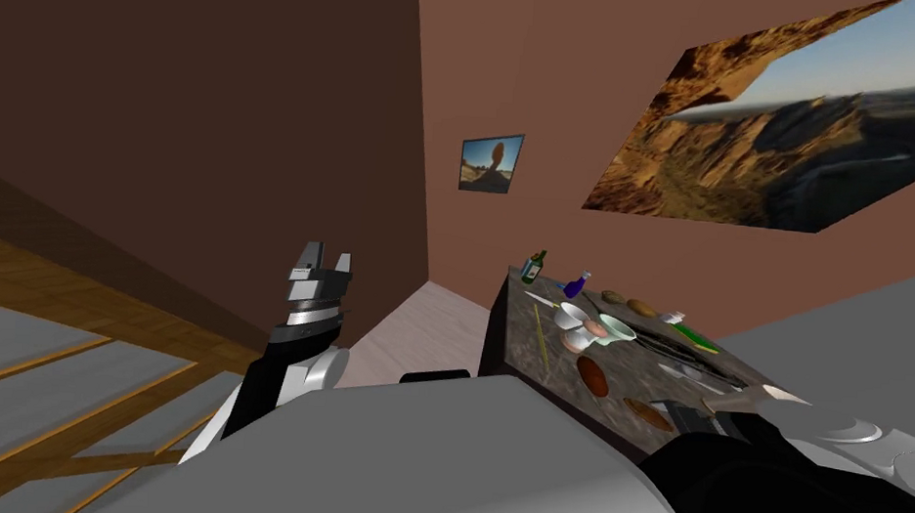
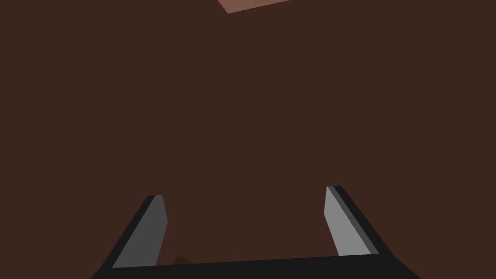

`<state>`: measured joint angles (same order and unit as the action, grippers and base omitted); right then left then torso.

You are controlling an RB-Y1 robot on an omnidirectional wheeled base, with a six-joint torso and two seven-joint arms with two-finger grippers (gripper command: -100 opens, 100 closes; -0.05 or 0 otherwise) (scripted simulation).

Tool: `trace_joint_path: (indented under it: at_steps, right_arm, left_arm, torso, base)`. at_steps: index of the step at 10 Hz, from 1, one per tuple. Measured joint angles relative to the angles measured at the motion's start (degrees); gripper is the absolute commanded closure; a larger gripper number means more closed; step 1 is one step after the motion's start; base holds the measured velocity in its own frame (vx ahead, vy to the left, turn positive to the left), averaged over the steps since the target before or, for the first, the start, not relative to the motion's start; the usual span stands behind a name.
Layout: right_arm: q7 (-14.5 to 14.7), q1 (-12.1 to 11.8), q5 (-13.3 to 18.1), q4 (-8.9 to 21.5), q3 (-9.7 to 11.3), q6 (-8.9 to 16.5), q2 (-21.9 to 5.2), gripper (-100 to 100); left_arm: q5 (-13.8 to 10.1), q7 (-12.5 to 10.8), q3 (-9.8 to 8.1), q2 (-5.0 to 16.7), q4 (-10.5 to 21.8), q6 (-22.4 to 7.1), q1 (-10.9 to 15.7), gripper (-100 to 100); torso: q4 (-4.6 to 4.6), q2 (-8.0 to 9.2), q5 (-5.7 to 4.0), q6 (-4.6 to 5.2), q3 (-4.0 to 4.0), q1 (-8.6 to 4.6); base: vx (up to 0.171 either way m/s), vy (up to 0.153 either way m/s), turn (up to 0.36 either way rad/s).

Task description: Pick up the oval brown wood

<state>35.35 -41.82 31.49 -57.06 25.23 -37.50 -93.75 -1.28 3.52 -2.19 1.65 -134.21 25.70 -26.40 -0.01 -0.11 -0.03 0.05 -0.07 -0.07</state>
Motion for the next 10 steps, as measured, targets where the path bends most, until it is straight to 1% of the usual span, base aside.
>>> trace_joint_path:
  at_steps: [1,2,3,5,6,7,8,10]
  right_arm:
    - [-0.82,0.68,0.37,0.66,0.66,0.11,0.81,-100]
    - [-1.81,0.37,0.04,0.66,0.89,0.51,1.06,-100]
    - [-2.96,0.52,-0.06,1.23,1.41,0.88,1.86,-100]
    - [-5.06,0.26,-0.49,1.50,2.07,1.65,2.59,-100]
    - [-6.43,1.50,0.06,2.87,3.05,1.49,3.62,-100]
    - [-7.64,1.33,-0.13,2.95,3.44,1.83,4.04,-100]
    - [-7.88,1.29,-0.18,2.90,3.46,1.98,4.05,100]
    - [-7.85,1.36,-0.19,3.03,3.34,2.11,3.87,100]
  left_arm:
    - [0.00,0.00,0.01,0.00,0.00,0.00,0.03,0]
    - [0.00,0.00,0.01,0.00,0.01,-0.01,0.02,0]
    - [0.00,0.00,0.01,0.00,0.01,-0.01,0.03,0]
    - [0.00,0.00,0.01,0.00,0.01,-0.01,0.03,0]
    - [0.00,0.00,0.01,0.00,0.01,-0.01,0.03,0]
    - [0.00,0.00,0.01,0.00,0.01,-0.01,0.03,0]
    - [0.00,0.00,0.00,0.00,0.01,-0.01,0.01,0]
    - [0.00,0.00,0.00,0.00,0.00,0.00,0.00,0]
  torso:
    - [0.06,0.29,0.01,-0.10,0.16,0.01]
    - [0.13,0.56,0.02,-0.03,0.32,0.05]
    - [0.18,0.80,0.02,-0.01,0.46,0.04]
    - [0.20,0.79,0.01,0.02,0.47,0.02]
    - [0.20,0.80,0.01,-0.01,0.48,0.06]
    - [0.19,0.77,0.03,0.00,0.46,0.10]
    - [0.15,0.54,0.03,0.08,0.34,0.05]
    - [0.06,0.30,-0.16,0.15,0.18,-0.02]
  base:
    - [-0.144,-0.012,0.341]
    - [-0.191,-0.014,0.291]
    - [-0.178,-0.011,0.280]
    - [-0.161,-0.004,0.275]
    - [-0.159,0.021,0.336]
    - [-0.064,0.007,0.058]
    - [-0.010,-0.002,-0.004]
    - [-0.002,-0.003,0.005]
